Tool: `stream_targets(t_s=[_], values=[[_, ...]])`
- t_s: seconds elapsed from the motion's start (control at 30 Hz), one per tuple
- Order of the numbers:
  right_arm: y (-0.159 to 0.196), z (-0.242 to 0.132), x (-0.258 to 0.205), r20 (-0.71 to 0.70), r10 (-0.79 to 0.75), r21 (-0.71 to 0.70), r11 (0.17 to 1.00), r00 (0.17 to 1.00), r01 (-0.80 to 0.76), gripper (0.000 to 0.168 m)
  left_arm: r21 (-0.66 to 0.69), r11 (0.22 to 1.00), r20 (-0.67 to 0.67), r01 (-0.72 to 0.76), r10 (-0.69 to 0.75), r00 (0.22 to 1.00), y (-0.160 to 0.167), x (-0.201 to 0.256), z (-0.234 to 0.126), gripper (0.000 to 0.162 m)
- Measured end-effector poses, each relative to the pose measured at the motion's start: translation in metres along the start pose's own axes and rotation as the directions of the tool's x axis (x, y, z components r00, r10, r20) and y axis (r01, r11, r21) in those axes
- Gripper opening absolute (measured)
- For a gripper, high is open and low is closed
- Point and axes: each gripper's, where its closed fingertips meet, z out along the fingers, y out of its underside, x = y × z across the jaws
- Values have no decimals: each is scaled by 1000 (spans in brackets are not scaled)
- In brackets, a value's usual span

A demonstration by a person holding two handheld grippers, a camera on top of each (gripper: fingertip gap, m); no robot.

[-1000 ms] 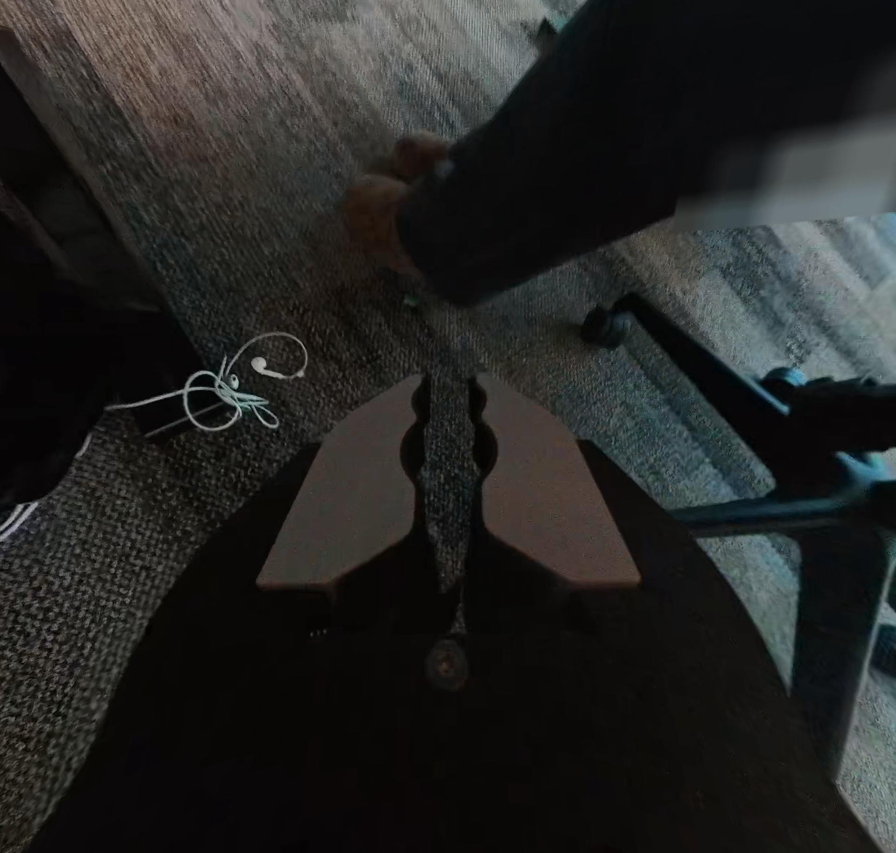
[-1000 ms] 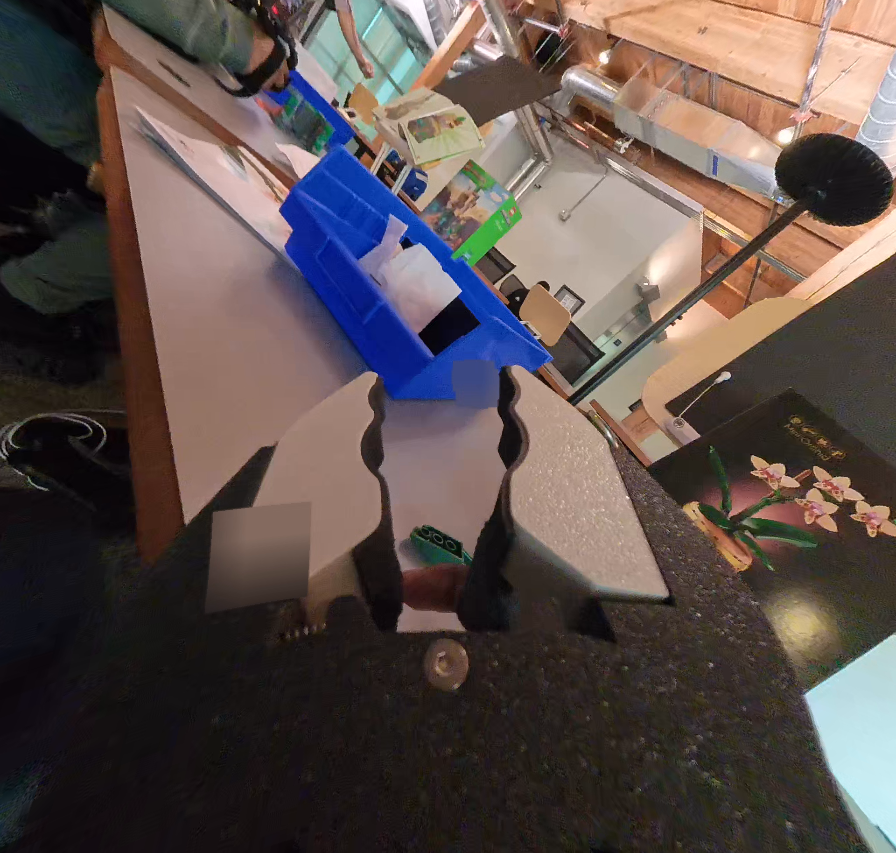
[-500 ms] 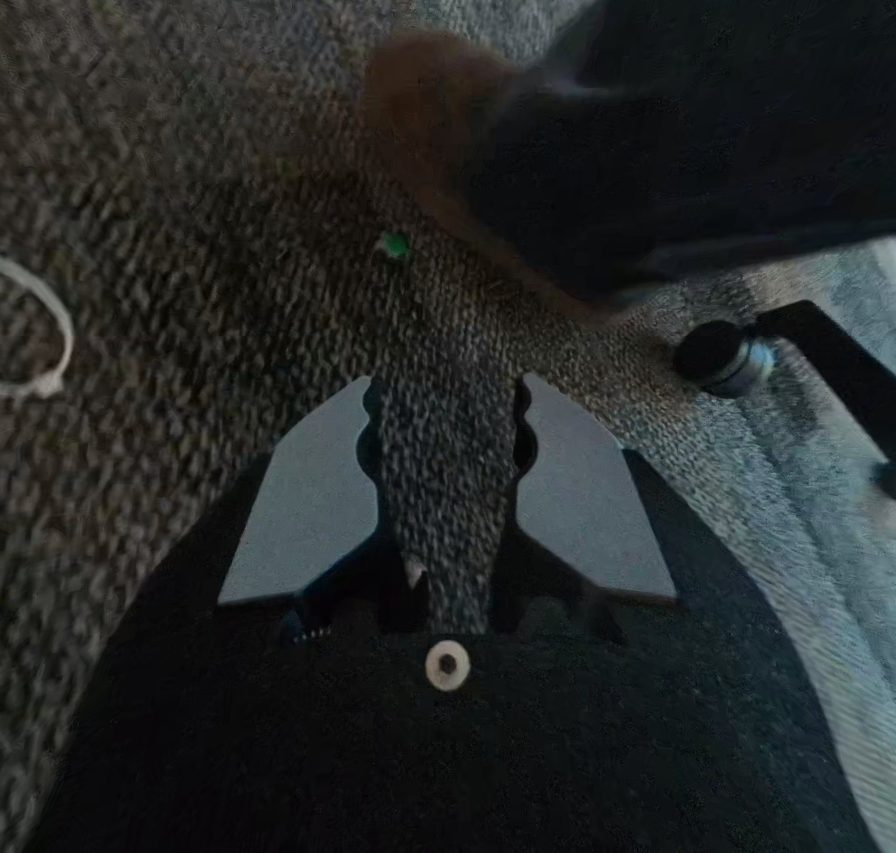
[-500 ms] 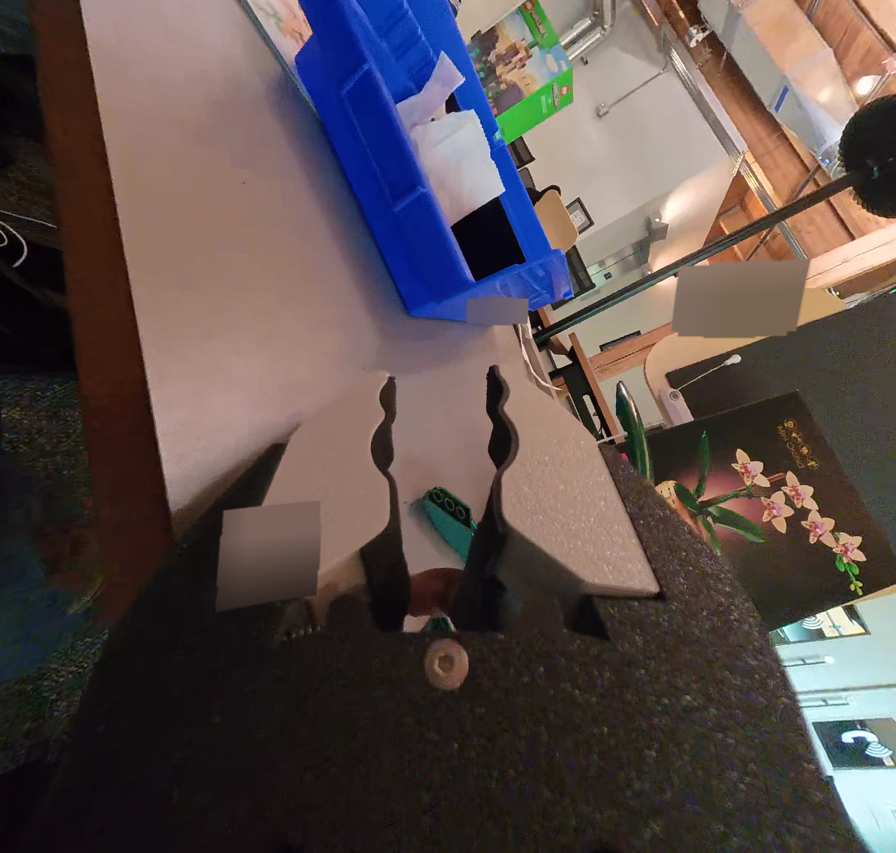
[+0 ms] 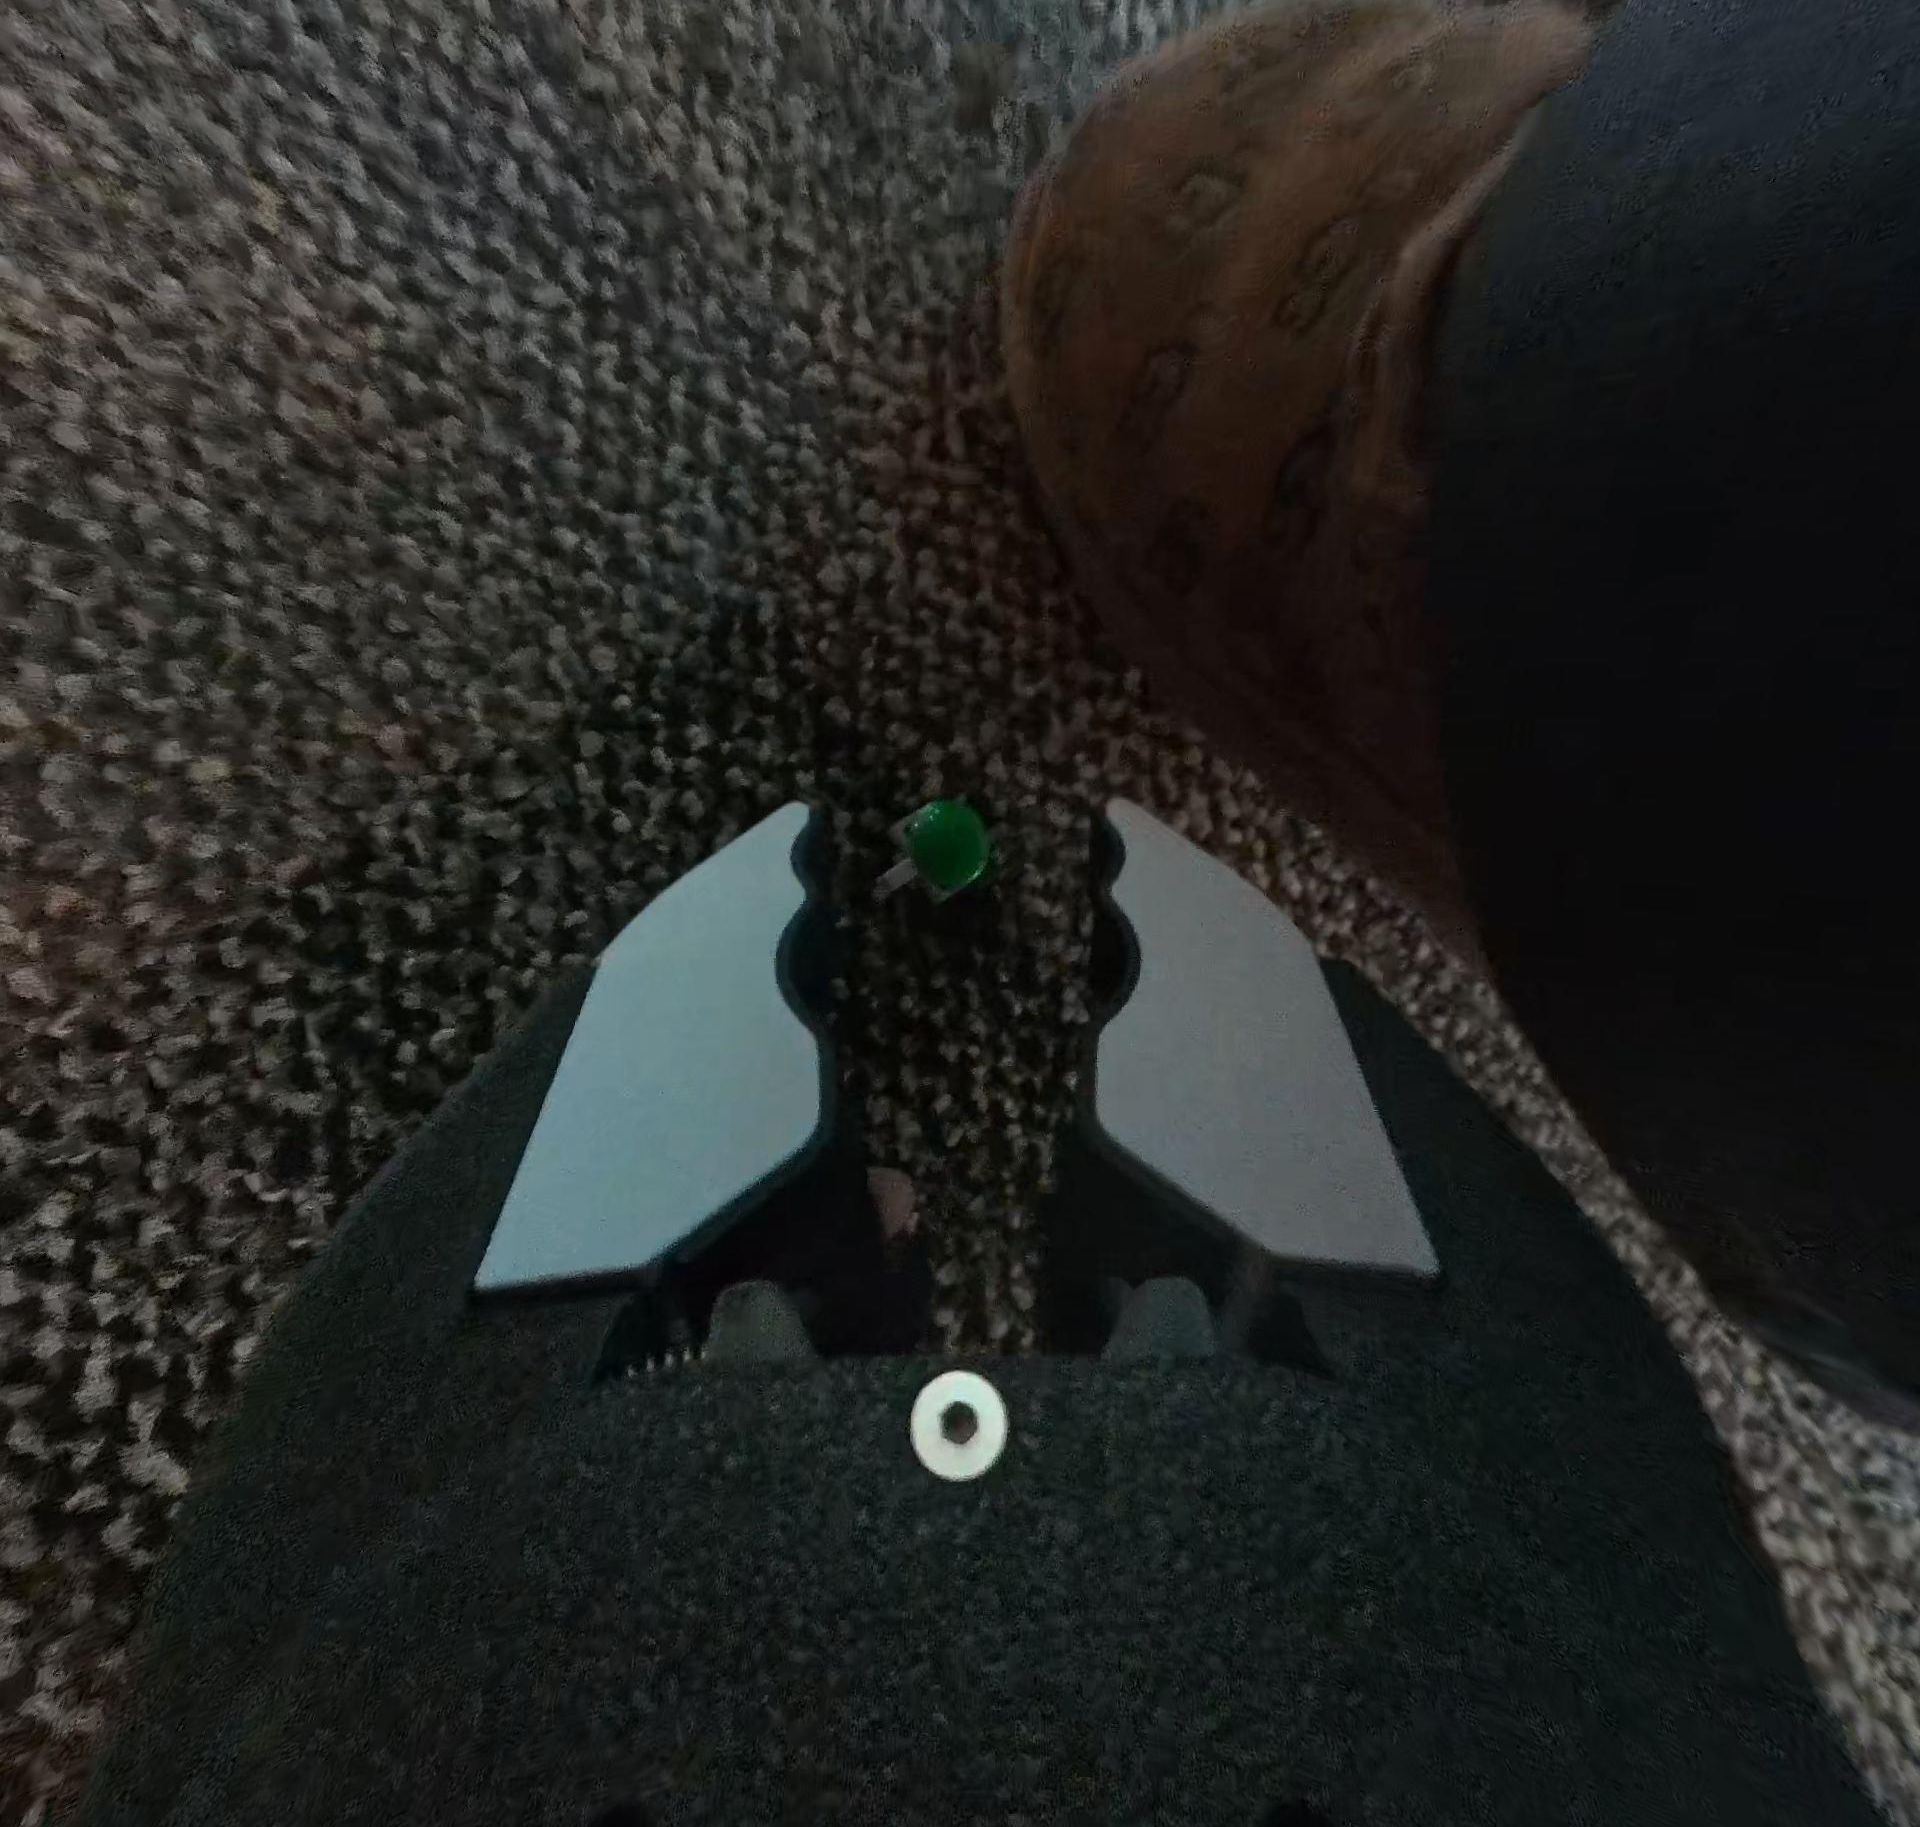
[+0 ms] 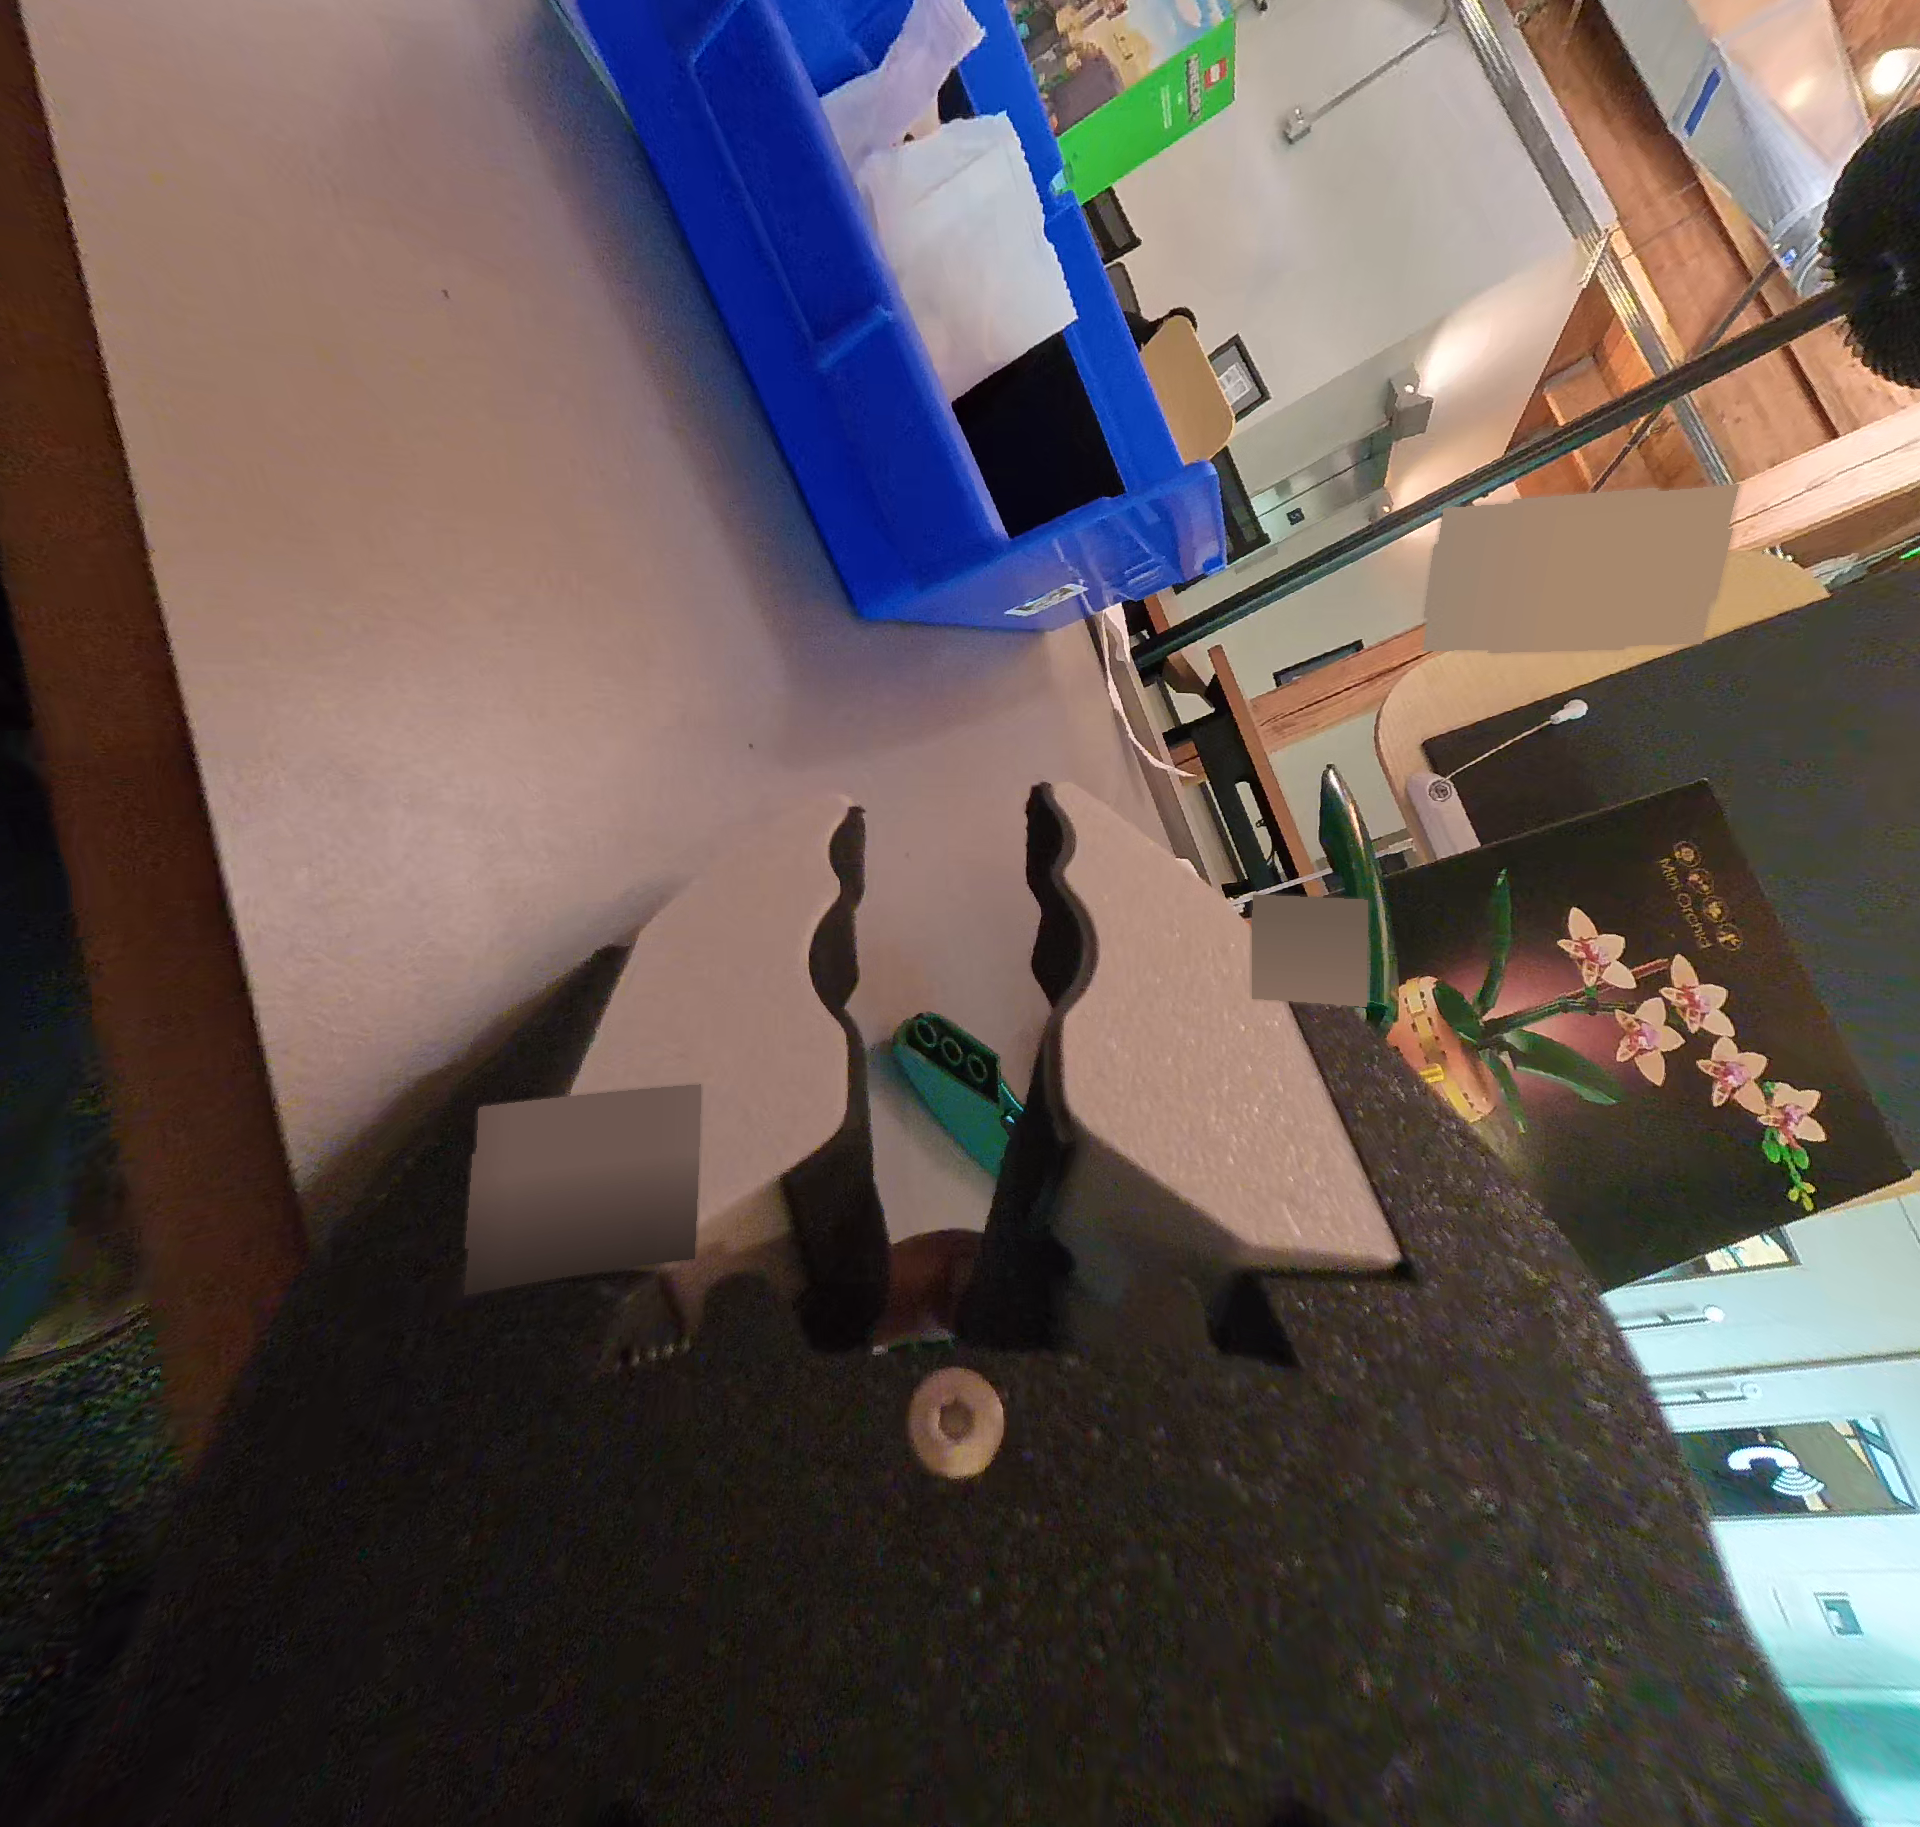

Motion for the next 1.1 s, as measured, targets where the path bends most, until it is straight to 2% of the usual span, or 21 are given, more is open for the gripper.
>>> stream_targets(t_s=[0.17,0.3,0.33,0.37,0.43,0.5,0.57,0.63,0.73,0.77,0.83,0.87,0.93,1.0,1.1], values=[[0,0,0,-2,0,-1,1000,1000,0,30,-69,988,105,-136,142,984,3,-13,6,18],[0,0,0,-3,-2,2,1000,1000,2,30,-129,956,106,-264,278,955,5,-8,6,3],[0,0,0,-3,-2,3,1000,1000,2,30,-137,964,97,-227,242,965,6,-7,5,0],[0,0,0,-1,-3,4,1000,1000,3,30,-122,984,71,-132,142,987,6,-4,2,0],[0,0,-1,2,-3,5,1000,1000,3,29,41,992,22,122,-123,992,0,-5,-17,0],[-1,0,-1,2,-4,9,1000,1000,4,29,178,936,-47,302,-299,953,7,-16,-46,0],[-2,-1,-1,-3,-7,19,1000,1000,7,29,241,898,-93,368,-356,930,26,-28,-79,0],[-2,-1,-1,-7,-11,24,1000,1000,11,28,240,895,-122,375,-355,927,50,-35,-106,0],[-2,-1,-1,-9,-14,22,1000,1000,14,27,183,951,-210,249,-210,955,71,-15,-124,0],[-2,-1,-1,-10,-15,19,1000,1000,15,27,184,958,-241,219,-172,955,70,-5,-124,9],[-1,-1,-1,-11,-16,15,1000,1000,16,27,212,964,-294,162,-95,951,59,18,-117,36],[-1,-1,-1,-10,-16,12,1000,1000,16,26,211,971,-300,109,-42,953,57,30,-109,42],[0,0,-1,-4,-17,5,1000,1000,17,25,164,986,-283,-35,81,956,62,48,-87,45],[0,1,-2,-2,-17,1,1000,1000,17,24,121,979,-280,-166,194,940,68,62,-69,41],[1,1,-2,0,-18,2,1000,1000,18,24,94,966,-227,-241,257,939,65,64,-50,39]])
